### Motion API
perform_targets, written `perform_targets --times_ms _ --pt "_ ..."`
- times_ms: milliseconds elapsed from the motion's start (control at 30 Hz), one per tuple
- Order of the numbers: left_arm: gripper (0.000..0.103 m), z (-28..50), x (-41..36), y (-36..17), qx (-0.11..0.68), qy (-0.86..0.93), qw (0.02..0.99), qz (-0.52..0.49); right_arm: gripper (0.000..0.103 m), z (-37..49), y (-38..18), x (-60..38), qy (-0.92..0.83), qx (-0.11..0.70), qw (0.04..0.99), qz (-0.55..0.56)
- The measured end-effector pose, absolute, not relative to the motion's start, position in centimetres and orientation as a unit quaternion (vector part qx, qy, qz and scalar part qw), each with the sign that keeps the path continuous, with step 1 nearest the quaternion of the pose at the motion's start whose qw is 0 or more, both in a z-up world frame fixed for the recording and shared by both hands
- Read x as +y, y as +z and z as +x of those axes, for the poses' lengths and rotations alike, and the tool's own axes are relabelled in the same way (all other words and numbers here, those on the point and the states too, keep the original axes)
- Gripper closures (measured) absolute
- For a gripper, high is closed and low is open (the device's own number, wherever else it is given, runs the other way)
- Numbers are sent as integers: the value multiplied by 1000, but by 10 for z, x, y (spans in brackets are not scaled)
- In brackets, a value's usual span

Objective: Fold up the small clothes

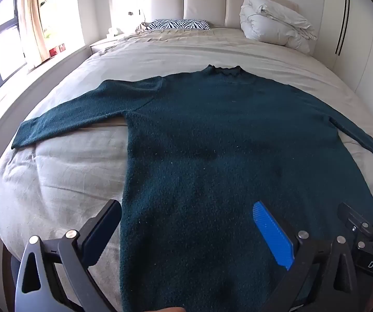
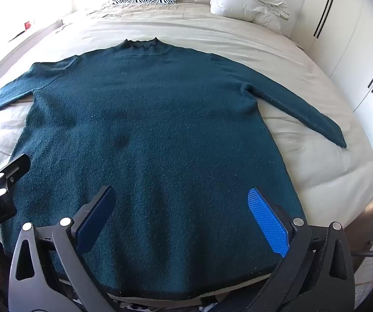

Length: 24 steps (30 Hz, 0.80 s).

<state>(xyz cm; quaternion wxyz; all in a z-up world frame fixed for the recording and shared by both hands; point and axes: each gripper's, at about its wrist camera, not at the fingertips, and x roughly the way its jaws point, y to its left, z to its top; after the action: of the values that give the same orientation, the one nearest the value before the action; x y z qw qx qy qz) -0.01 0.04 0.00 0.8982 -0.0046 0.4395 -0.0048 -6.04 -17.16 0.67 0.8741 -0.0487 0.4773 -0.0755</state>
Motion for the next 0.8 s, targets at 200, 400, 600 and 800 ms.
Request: perform_targets --times_ms 200,400,600,800 --pt "0 0 2 0 440 -3 898 -4 0 -60 6 -173 -75 476 875 -50" --pt "0 -1 4 -1 441 0 897 -4 0 -63 2 -171 -76 476 875 -48" --pt "0 -1 7 -11 442 -2 897 -5 0 -60 -1 -172 -76 480 873 -47" --pt "0 -5 11 -18 444 -2 896 -5 0 -60 -1 -172 -77 479 873 -48"
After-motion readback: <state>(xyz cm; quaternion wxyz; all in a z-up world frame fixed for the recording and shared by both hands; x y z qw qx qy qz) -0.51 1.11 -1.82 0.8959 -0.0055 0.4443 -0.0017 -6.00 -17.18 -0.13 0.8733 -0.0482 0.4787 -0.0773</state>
